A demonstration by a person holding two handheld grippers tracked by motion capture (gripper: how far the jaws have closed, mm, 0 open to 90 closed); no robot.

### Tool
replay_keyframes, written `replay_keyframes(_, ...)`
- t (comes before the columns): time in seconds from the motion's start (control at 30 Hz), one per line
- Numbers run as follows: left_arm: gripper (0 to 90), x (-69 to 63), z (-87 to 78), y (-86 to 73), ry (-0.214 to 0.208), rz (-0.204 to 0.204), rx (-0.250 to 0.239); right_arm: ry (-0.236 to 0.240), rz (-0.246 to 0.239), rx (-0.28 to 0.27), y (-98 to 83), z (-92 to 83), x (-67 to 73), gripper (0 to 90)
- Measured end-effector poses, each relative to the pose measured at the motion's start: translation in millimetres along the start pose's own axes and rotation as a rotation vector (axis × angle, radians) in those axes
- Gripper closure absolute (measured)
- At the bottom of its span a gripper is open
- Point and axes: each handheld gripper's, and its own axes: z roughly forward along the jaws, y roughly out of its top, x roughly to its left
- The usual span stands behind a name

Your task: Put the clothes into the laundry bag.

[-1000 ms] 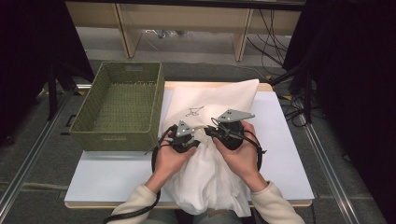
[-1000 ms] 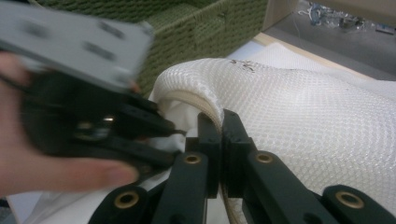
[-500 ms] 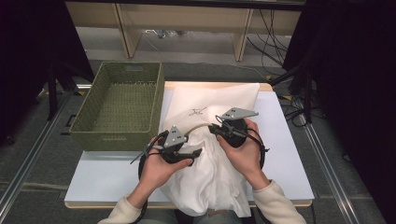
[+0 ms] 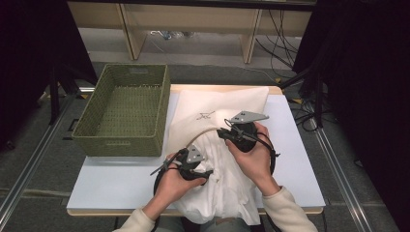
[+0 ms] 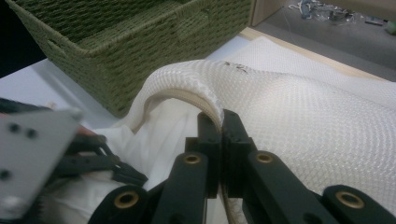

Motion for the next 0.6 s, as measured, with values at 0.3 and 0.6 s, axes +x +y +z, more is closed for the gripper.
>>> replay_keyframes(0.3,80.7,1.6,-2.9,4.0,0.001,-0.040,-0.031,0.002,0.002,0.003,0.5,-0.6,2.7,88.8)
replay_keyframes(0.6,83.4,-2.3,-54.4,47.7,0.029,-0.059,-0.310,0.054,-0.034,-0.046,8.5,-10.1,19.9,88.9)
